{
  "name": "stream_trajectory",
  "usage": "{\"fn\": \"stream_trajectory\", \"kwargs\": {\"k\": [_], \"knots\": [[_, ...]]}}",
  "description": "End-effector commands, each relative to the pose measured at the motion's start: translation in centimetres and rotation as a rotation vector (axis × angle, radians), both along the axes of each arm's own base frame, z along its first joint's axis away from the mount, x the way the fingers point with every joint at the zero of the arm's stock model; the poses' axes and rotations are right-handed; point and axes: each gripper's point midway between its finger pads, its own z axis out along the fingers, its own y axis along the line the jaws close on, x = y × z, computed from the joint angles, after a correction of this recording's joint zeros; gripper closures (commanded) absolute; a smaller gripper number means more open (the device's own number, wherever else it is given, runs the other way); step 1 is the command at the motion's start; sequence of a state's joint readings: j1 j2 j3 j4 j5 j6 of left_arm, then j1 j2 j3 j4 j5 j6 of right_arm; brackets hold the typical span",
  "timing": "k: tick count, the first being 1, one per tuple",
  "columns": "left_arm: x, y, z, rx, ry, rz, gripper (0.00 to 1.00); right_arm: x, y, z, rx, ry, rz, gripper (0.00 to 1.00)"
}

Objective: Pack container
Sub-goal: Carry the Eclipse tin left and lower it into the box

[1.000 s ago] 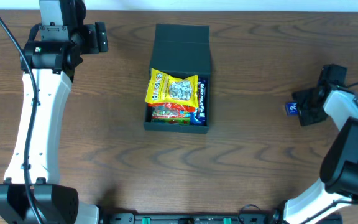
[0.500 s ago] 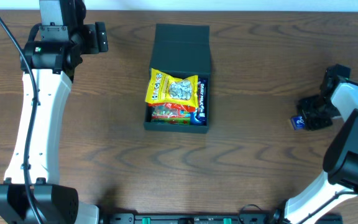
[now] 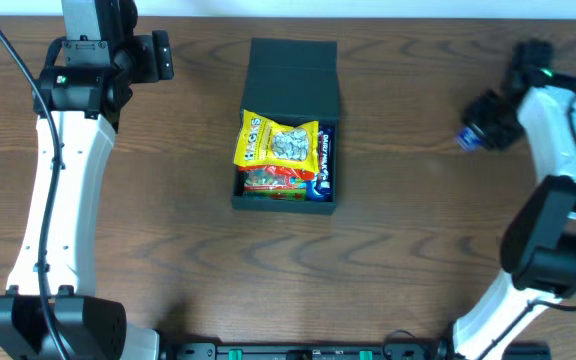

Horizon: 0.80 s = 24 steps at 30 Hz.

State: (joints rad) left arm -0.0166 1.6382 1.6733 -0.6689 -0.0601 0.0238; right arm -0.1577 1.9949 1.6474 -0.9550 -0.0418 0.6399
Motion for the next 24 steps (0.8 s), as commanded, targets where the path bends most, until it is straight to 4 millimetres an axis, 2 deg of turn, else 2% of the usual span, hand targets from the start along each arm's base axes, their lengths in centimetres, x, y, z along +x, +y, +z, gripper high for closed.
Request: {"fn": "stream_trajectory", "kwargs": {"k": [1, 2, 4, 6, 7, 9, 11, 13, 18, 22, 24], "knots": [[-0.3, 1.4, 1.5, 0.047, -0.033, 0.052, 0.05, 2.1, 8.0, 2.6, 0.039, -0.084, 0.300, 0.73], [-0.3, 1.8, 1.5, 0.064, -0.033, 0.071, 0.05, 2.3, 10.2, 3.2, 0.037, -0.103, 0.387, 0.73], [-0.5, 2.9, 1.6, 0.098, -0.031, 0.116, 0.05, 2.2, 16.0, 4.3, 0.020, -0.152, 0.651, 0.74], [-0.7, 3.7, 1.6, 0.112, -0.026, 0.138, 0.05, 1.3, 20.2, 4.6, -0.015, -0.184, 0.892, 0.75], [-0.8, 4.0, 1.6, 0.119, -0.023, 0.140, 0.05, 0.7, 21.9, 4.6, -0.041, -0.194, 1.014, 0.75], [-0.9, 4.9, 1.6, 0.129, -0.020, 0.153, 0.05, -1.7, 25.9, 4.3, -0.115, -0.208, 1.375, 0.71], [-1.0, 6.0, 1.6, 0.129, -0.021, 0.176, 0.05, -3.8, 28.6, 4.1, -0.164, -0.217, 1.631, 0.69], [-1.3, 7.3, 1.5, 0.129, -0.015, 0.204, 0.05, -5.7, 30.9, 3.9, -0.208, -0.233, 1.855, 0.68], [-1.5, 8.4, 1.5, 0.126, -0.010, 0.224, 0.05, -7.9, 34.1, 3.9, -0.253, -0.277, 2.083, 0.66], [-1.6, 8.8, 1.5, 0.138, -0.007, 0.224, 0.05, -9.9, 35.6, 3.6, -0.255, -0.271, 2.196, 0.63], [-1.6, 8.8, 1.5, 0.142, -0.007, 0.222, 0.05, -10.7, 35.7, 3.5, -0.250, -0.254, 2.239, 0.63]]}}
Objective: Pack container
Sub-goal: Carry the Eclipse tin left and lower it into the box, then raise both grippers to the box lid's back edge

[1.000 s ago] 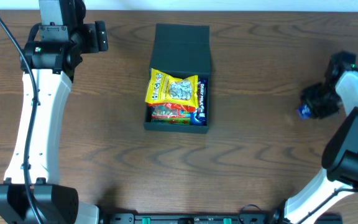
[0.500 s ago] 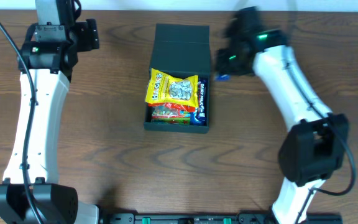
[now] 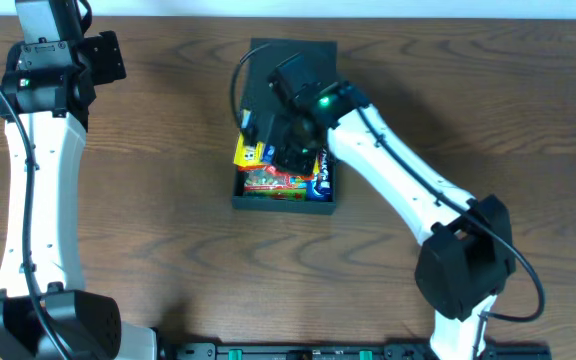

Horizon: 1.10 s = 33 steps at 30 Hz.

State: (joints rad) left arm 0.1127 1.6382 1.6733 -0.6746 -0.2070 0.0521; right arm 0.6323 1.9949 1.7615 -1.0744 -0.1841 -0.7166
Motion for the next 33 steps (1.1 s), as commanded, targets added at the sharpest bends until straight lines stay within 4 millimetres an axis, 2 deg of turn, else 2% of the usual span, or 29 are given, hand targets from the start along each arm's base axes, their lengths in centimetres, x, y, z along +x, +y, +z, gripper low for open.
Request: {"fn": "stream_trajectory", "kwargs": {"k": [1, 3, 6, 9, 11, 14, 15, 16, 18, 19, 23, 25, 27, 29, 31, 33], "knots": [[-0.3, 0.4, 1.3, 0.026, -0.021, 0.000, 0.05, -0.8, 0.6, 0.3, -0.014, -0.028, 0.128, 0.63], [-0.3, 0.4, 1.3, 0.026, -0.021, -0.001, 0.05, -0.8, 0.6, 0.3, -0.016, -0.027, 0.128, 0.58], [-0.3, 0.4, 1.3, 0.026, -0.021, -0.001, 0.05, -0.6, 0.3, 0.3, -0.031, -0.033, 0.116, 0.28], [-0.4, 0.4, 1.2, 0.025, -0.017, -0.001, 0.05, 0.0, 0.1, 0.4, -0.042, -0.049, 0.052, 0.23], [-0.3, 0.1, 1.1, 0.011, -0.015, -0.017, 0.05, 1.1, 0.3, 0.8, -0.004, -0.053, -0.058, 0.35], [0.1, -1.6, 0.6, -0.056, -0.014, -0.093, 0.05, 3.2, -0.2, 1.3, 0.048, -0.061, -0.228, 0.64], [0.3, -2.5, 0.2, -0.092, -0.012, -0.134, 0.02, 4.2, -0.9, 1.6, 0.063, -0.063, -0.313, 0.75], [0.7, -3.9, -0.4, -0.151, -0.008, -0.197, 0.19, 5.5, -2.2, 1.8, 0.077, -0.063, -0.422, 0.98], [1.4, -6.6, -2.0, -0.263, 0.014, -0.311, 0.87, 7.7, -5.1, 2.0, 0.112, -0.040, -0.616, 0.99], [1.8, -8.2, -3.0, -0.335, 0.031, -0.376, 0.94, 8.9, -6.9, 2.1, 0.133, -0.029, -0.725, 0.98], [3.1, -11.9, -6.8, -0.541, 0.093, -0.503, 0.94, 12.5, -13.7, 2.4, 0.206, -0.006, -1.057, 0.98], [3.6, -13.2, -8.5, -0.613, 0.122, -0.547, 0.94, 13.6, -17.2, 2.5, 0.235, 0.010, -1.208, 0.98], [3.9, -14.2, -9.8, -0.691, 0.145, -0.563, 0.94, 14.1, -19.6, 2.3, 0.261, 0.035, -1.318, 0.98], [4.6, -14.6, -12.2, -0.755, 0.189, -0.493, 0.94, 14.4, -20.7, 1.9, 0.308, 0.078, -1.333, 0.99], [5.4, -14.1, -14.9, -0.786, 0.233, -0.359, 0.94, 14.7, -20.6, 1.1, 0.360, 0.121, -1.325, 0.98], [6.0, -14.6, -16.9, -0.840, 0.259, -0.279, 0.94, 15.1, -20.1, 0.0, 0.401, 0.163, -1.319, 0.98]]}}
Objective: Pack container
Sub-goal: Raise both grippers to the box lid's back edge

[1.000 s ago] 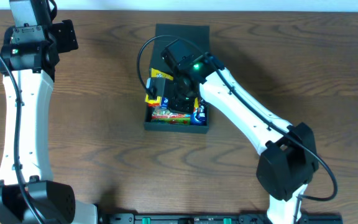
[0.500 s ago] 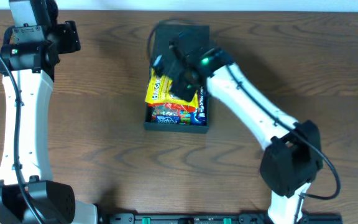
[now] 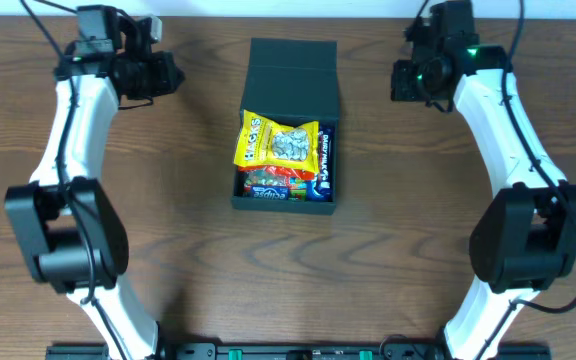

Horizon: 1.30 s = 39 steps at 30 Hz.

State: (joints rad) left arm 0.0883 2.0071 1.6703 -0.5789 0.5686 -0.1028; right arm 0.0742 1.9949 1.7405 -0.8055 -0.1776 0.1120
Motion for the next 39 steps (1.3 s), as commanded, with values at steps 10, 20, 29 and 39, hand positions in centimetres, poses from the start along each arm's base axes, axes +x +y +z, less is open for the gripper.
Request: {"fn": "stream_trajectory", "kwargs": {"k": [10, 20, 29, 39], "knots": [[5.1, -5.2, -5.6, -0.146, 0.169, 0.116, 0.94, 2.2, 6.3, -8.3, 0.409, 0.206, -0.005, 0.98], [4.7, -7.1, -9.0, -0.208, 0.326, 0.075, 0.94, 2.5, 8.2, -10.4, 0.451, 0.268, 0.027, 0.98], [2.9, -9.2, -10.5, -0.222, 0.413, 0.042, 0.94, 1.2, 10.0, -12.6, 0.481, 0.344, 0.054, 0.98], [2.6, -11.4, -10.2, -0.236, 0.409, -0.005, 0.95, 1.7, 13.2, -9.8, 0.644, 0.245, 0.252, 0.98]]}}
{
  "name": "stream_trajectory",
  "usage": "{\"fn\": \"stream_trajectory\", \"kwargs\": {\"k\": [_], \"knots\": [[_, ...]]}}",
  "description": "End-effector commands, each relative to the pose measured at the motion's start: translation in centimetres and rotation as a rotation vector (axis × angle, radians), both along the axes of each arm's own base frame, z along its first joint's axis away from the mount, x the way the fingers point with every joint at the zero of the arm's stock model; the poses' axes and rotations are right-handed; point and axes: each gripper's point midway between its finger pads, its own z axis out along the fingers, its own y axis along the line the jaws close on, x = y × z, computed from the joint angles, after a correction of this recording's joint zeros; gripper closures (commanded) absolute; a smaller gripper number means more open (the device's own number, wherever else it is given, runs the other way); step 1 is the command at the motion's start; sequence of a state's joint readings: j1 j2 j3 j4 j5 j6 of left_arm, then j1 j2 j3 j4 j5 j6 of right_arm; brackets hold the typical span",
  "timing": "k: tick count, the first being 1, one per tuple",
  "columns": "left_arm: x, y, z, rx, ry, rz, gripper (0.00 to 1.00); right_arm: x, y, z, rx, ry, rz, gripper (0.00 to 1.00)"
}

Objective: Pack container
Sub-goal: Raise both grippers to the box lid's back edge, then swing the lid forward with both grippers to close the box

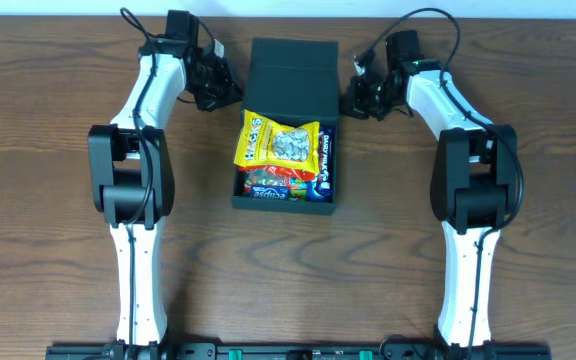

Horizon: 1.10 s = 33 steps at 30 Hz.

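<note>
A black box (240,200) stands mid-table with its lid (293,72) laid open toward the back. Inside lie a yellow snack bag (276,140), a red pack (268,180) and a blue pack (327,160) along the right wall. My left gripper (228,92) is at the lid's left edge. Opposite it, my right gripper (353,100) is at the lid's right edge. From overhead the fingers are too small and dark to tell whether they are open, or whether they touch the lid.
Both arms reach in from the front corners along the sides of the brown wooden table (528,250). Cables loop over each forearm near the back edge. Nothing else lies on the table.
Both grippers have moved inward. The left was out at the back left and the right at the back right; now they flank the open lid. The box's contents are unchanged.
First both arms stood wide apart, the right far out at the right edge, with the box filled. Then the right gripper was down over the snacks in the box. Then both grippers were apart at the back. Now they are at the lid's two sides.
</note>
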State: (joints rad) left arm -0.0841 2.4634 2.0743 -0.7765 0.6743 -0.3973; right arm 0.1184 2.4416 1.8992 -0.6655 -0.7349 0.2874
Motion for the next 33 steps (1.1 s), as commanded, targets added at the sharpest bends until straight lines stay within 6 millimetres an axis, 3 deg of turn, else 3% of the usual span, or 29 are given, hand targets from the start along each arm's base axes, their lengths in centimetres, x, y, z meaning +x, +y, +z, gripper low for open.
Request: {"fn": "stream_trajectory", "kwargs": {"k": [1, 12, 22, 29, 33], "knots": [[0.4, -1.0, 0.1, -0.046, -0.007, -0.015, 0.94, -0.3, 2.4, 2.3, 0.129, -0.075, 0.110, 0.98], [2.1, -0.5, 2.8, -0.149, -0.143, -0.081, 0.95, 1.4, 3.0, 8.0, 0.357, -0.360, 0.259, 0.98], [3.9, -0.6, 8.9, -0.131, -0.338, -0.189, 0.94, 1.6, 2.8, 12.9, 0.348, -0.501, 0.293, 0.98], [2.1, -0.5, 12.1, -0.086, -0.393, -0.314, 0.94, 0.4, 2.1, 16.4, 0.237, -0.595, 0.328, 0.98], [-0.4, -0.3, 13.4, -0.056, -0.410, -0.423, 0.94, -2.6, 1.5, 17.0, 0.092, -0.588, 0.402, 0.98]]}}
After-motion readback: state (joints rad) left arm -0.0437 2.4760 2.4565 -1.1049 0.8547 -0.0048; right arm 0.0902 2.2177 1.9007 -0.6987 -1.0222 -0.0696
